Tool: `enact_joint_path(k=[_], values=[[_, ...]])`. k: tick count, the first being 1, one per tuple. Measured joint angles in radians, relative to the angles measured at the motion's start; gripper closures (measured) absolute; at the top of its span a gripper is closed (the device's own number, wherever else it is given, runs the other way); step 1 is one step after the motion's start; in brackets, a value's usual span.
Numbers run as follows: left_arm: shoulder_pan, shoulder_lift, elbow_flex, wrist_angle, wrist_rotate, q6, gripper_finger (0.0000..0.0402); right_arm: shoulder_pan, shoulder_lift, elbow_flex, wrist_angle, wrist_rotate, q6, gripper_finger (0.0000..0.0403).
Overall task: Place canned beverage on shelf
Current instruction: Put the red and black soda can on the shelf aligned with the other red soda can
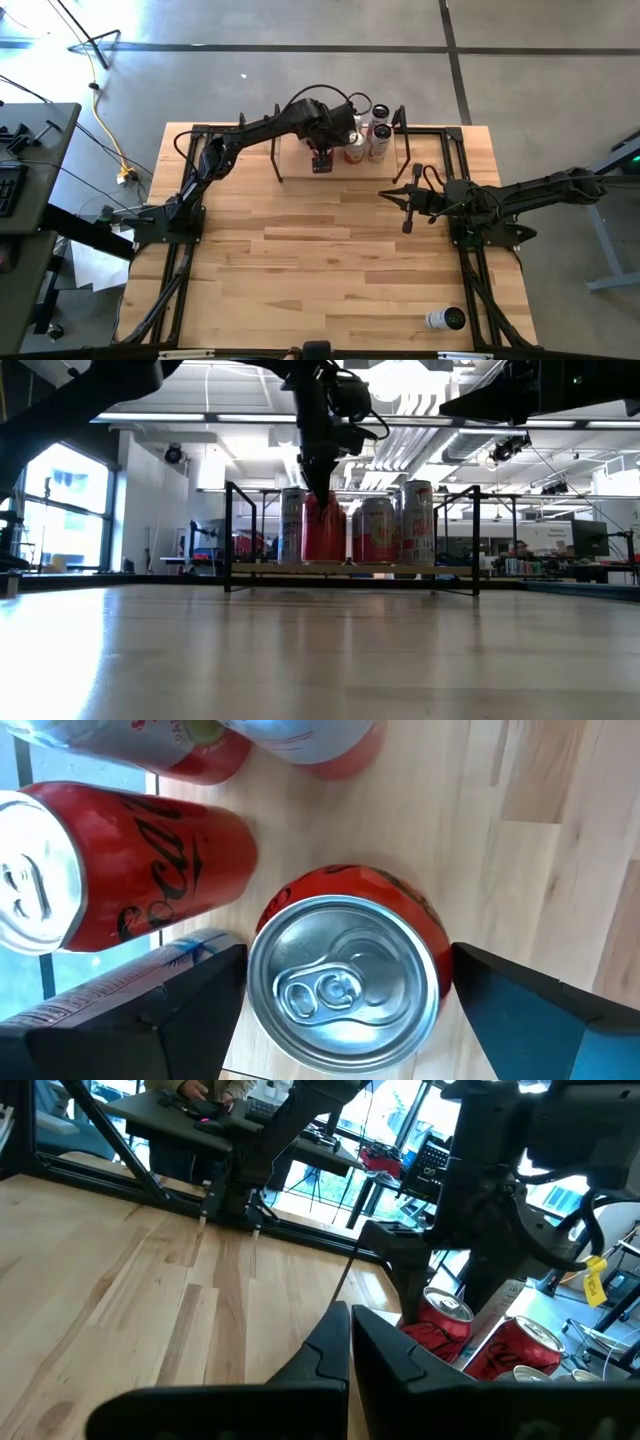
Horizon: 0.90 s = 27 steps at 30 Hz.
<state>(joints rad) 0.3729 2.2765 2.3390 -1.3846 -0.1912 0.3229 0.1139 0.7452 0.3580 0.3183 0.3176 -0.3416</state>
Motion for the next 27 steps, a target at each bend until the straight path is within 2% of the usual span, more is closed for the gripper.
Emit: enact_joint_path(k=[10, 20, 24, 27], values=[[0.0, -0.013, 0.017, -0.003, -0.006, 0.001, 0.0064, 0.0, 0.0, 0.0, 0.0, 0.0, 0.0, 0.0403], [-0.048, -0.083, 0.017, -0.06, -0.098, -0.024, 0.0065, 0.0, 0.0, 0.0, -0.005, 0.0, -0.005, 0.0403], [-0.092, -0.102, 0.017, -0.128, -0.156, -0.086, 0.0088, 0.0, 0.0, 0.0, -0.006, 0.0, -0.005, 0.0403], [-0.115, -0.103, 0.017, -0.179, -0.192, -0.15, 0.0132, 0.0, 0.0, 0.0, -0.007, 0.0, -0.004, 0.0403]])
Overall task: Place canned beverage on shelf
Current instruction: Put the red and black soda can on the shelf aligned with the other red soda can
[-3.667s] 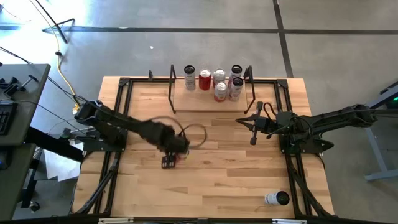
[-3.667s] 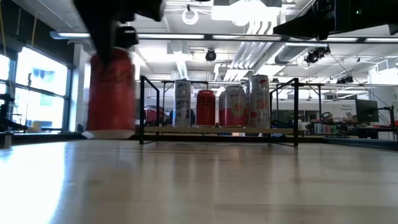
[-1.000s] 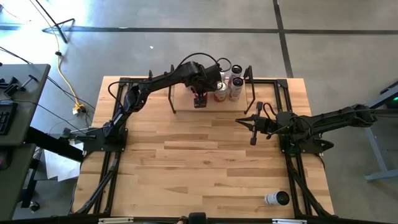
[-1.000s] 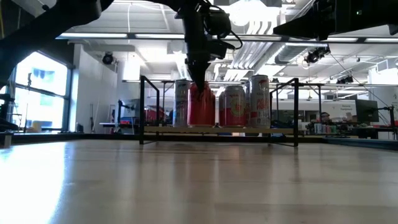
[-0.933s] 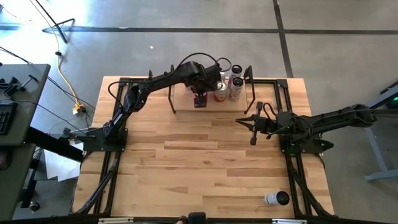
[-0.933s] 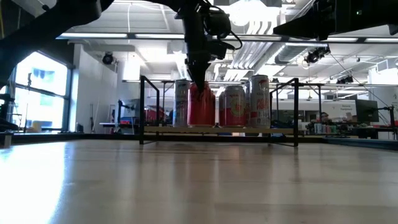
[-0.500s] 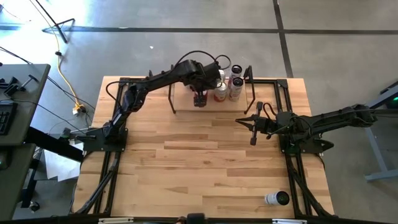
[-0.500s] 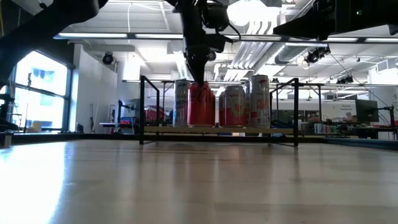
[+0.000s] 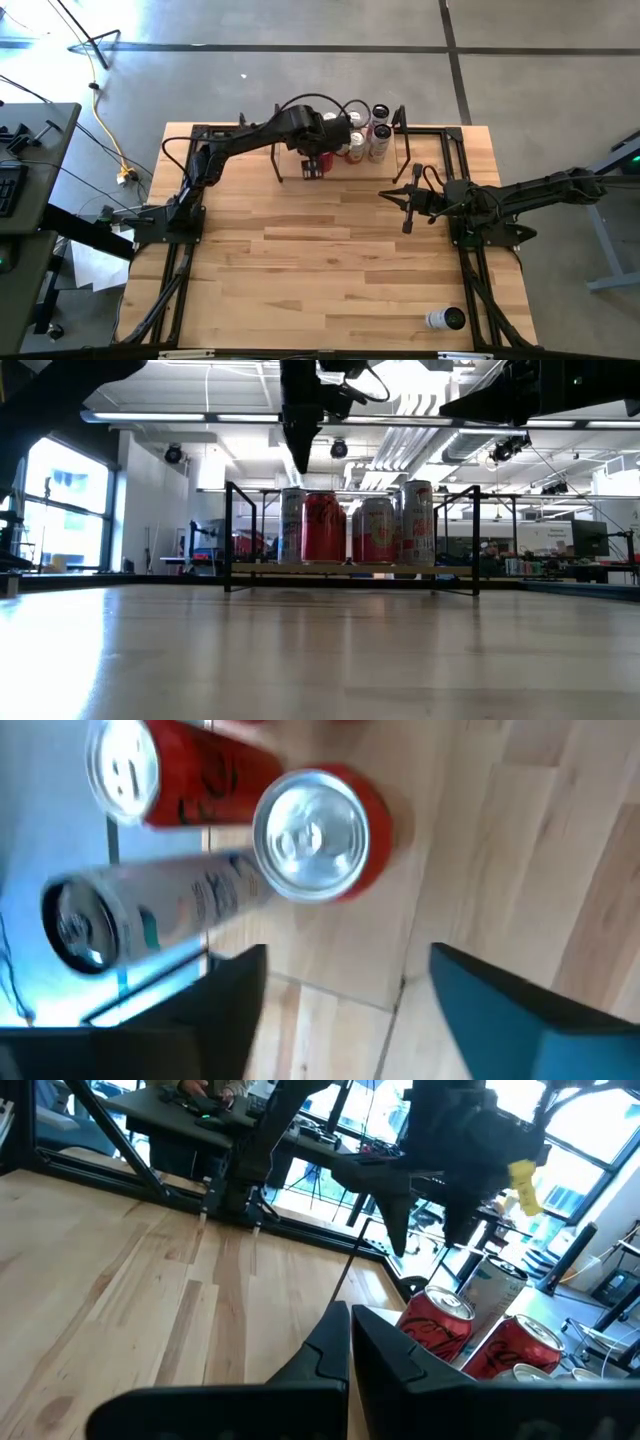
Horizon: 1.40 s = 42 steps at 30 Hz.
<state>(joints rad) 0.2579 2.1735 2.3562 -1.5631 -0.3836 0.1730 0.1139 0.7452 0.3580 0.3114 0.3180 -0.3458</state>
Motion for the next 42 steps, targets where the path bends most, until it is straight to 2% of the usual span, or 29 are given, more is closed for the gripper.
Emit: enact_joint_path(k=[3, 9, 11, 15, 22, 34, 42], values=[[-0.021, 0.0, -0.006, -0.004, -0.008, -0.058, 0.0198, 0.0, 0.0, 0.0, -0.004, 0.0, 0.001, 0.0403], [-0.039, -0.001, -0.058, 0.021, -0.014, -0.156, 0.0364, 0.0, 0.0, 0.0, -0.027, 0.0, 0.005, 0.0403], [-0.027, 0.0, -0.086, 0.029, -0.046, -0.211, 0.0391, 0.0, 0.0, 0.0, -0.027, 0.0, 0.005, 0.0403], [-0.006, -0.002, -0.141, 0.078, -0.037, -0.267, 0.0381, 0.0, 0.0, 0.0, -0.026, 0.0, 0.005, 0.0403], [-0.001, 0.0, -0.234, 0.205, 0.009, -0.269, 0.0397, 0.0, 0.0, 0.0, -0.027, 0.0, 0.005, 0.0403], [0.036, 0.0, -0.249, 0.293, 0.007, -0.269, 0.0401, 0.0, 0.0, 0.0, -0.027, 0.0, 0.005, 0.0403], [0.041, 0.0, -0.249, 0.265, 0.006, -0.268, 0.0401, 0.0, 0.0, 0.0, -0.029, 0.0, 0.005, 0.0403]])
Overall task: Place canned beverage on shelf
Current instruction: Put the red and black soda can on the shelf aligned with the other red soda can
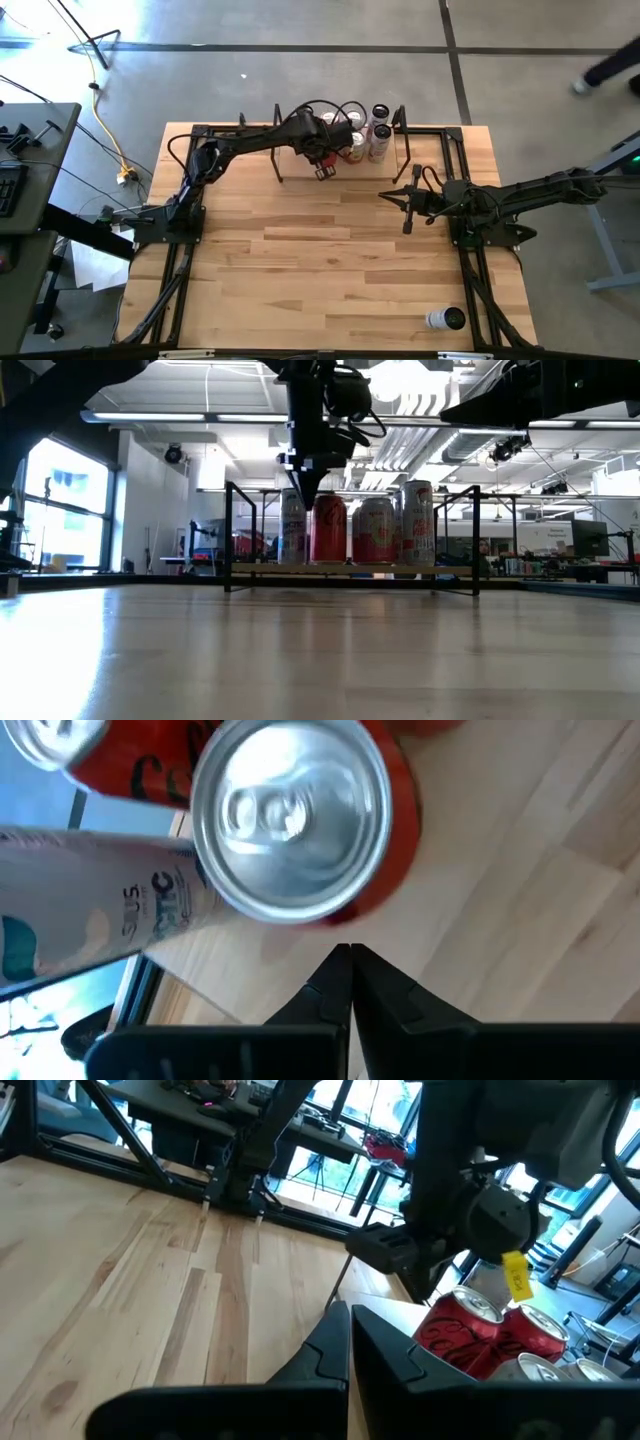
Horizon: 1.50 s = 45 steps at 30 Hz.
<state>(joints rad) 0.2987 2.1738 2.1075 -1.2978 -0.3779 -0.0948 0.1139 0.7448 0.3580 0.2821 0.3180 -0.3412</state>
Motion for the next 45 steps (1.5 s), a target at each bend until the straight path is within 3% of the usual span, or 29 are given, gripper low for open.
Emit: enact_joint_path(k=[11, 45], values=[[-0.063, -0.029, 0.002, 0.038, 0.062, -0.008, 0.0401, 0.0, 0.0, 0.0, -0.001, 0.0, 0.0, 0.0403], [0.016, -0.012, 0.001, 0.171, 0.05, 0.003, 0.0401, 0.0, 0.0, 0.0, -0.001, 0.0, 0.0, 0.0403]])
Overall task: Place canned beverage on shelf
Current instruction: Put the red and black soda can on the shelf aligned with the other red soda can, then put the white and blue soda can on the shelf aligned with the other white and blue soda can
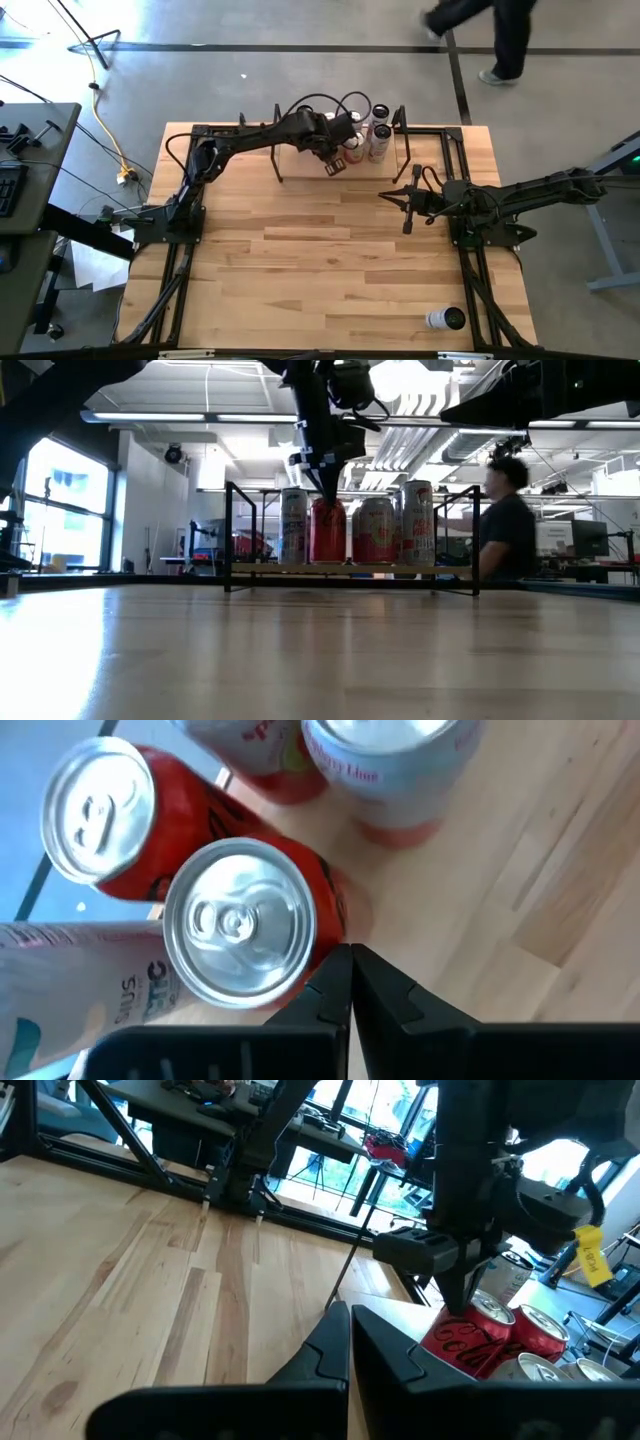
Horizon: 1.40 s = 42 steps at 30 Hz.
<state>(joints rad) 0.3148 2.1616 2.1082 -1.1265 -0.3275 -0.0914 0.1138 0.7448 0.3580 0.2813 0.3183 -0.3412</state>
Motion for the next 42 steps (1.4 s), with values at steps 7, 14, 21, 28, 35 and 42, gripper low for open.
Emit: enact_joint_path(k=[7, 14, 21, 28, 35, 42], values=[[-0.066, -0.001, 0.0, 0.006, -0.061, 0.016, 0.0401, 0.0, 0.0, 0.0, -0.008, 0.0, 0.0, 0.0403], [-0.177, -0.005, -0.076, 0.318, -0.044, 0.051, 0.0401, 0.0, 0.0, 0.0, -0.009, 0.0, -0.016, 0.0403], [-0.259, -0.012, -0.287, 0.754, 0.056, 0.103, 0.0401, 0.0, 0.0, 0.0, -0.009, 0.0, -0.002, 0.0403], [-0.291, -0.021, -0.507, 1.041, 0.055, 0.09, 0.0401, 0.0, 0.0, 0.0, -0.014, 0.0, 0.0, 0.0403], [-0.345, -0.098, -0.75, 1.313, 0.056, 0.093, 0.0401, 0.0, 0.0, 0.0, -0.049, 0.0, 0.0, 0.0403], [-0.387, -0.229, -1.046, 1.612, 0.056, 0.084, 0.0401, 0.0, 0.002, 0.0, -0.078, 0.0, 0.008, 0.0403]])
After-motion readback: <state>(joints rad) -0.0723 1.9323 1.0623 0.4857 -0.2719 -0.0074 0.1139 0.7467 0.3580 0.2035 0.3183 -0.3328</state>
